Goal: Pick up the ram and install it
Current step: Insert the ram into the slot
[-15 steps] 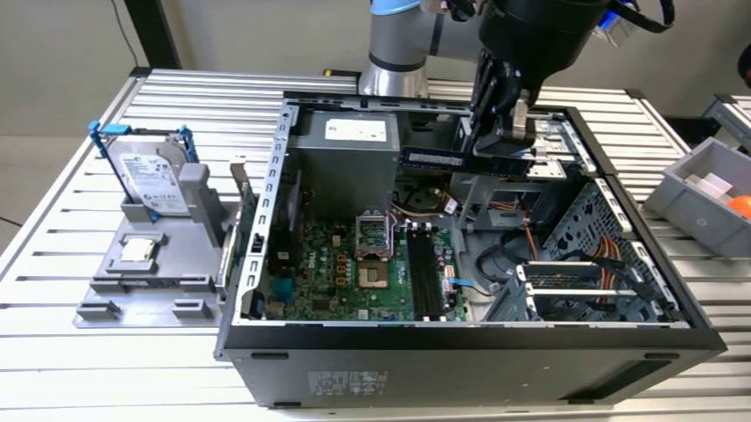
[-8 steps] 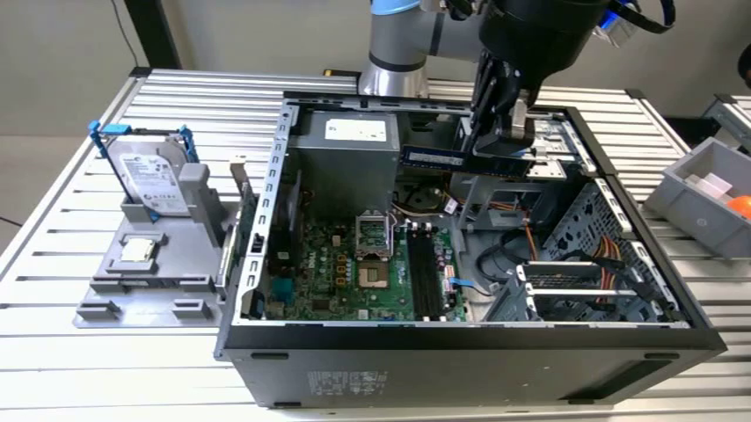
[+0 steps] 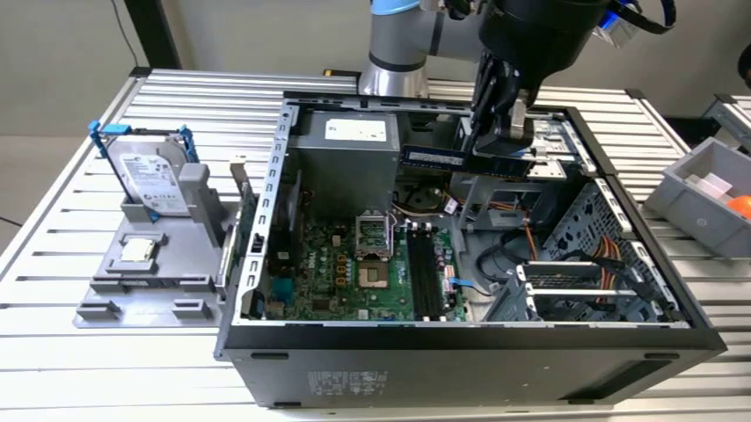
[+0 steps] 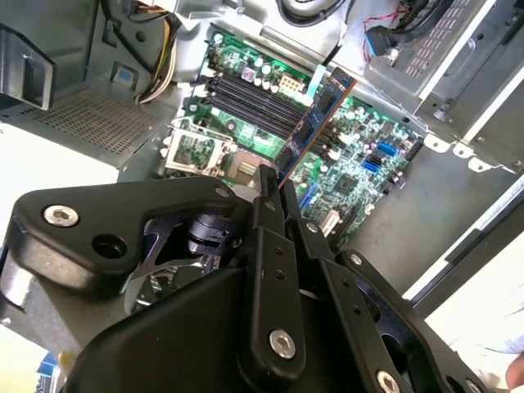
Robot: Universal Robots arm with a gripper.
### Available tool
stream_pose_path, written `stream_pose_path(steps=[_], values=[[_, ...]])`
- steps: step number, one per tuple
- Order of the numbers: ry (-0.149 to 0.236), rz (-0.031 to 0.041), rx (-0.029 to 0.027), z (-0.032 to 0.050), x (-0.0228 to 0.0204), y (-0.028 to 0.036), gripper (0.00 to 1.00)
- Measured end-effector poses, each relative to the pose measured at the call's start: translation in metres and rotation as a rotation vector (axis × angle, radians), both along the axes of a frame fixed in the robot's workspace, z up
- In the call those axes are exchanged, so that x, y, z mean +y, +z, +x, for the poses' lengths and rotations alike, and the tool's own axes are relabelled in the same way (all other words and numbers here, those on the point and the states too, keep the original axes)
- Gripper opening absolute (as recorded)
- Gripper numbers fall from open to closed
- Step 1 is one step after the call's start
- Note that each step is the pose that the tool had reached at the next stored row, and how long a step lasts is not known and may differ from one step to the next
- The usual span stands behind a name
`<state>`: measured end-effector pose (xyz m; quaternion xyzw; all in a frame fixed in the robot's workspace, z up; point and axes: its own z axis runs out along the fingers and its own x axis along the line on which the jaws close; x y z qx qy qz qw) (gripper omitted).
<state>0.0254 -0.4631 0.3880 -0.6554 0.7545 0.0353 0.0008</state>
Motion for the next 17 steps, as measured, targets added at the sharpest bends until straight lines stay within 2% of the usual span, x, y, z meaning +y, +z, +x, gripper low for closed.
stream_pose_path(steps=[17], values=[[-0.027,0.0000,0.0000,0.0000,0.0000,0.0000,0.00]])
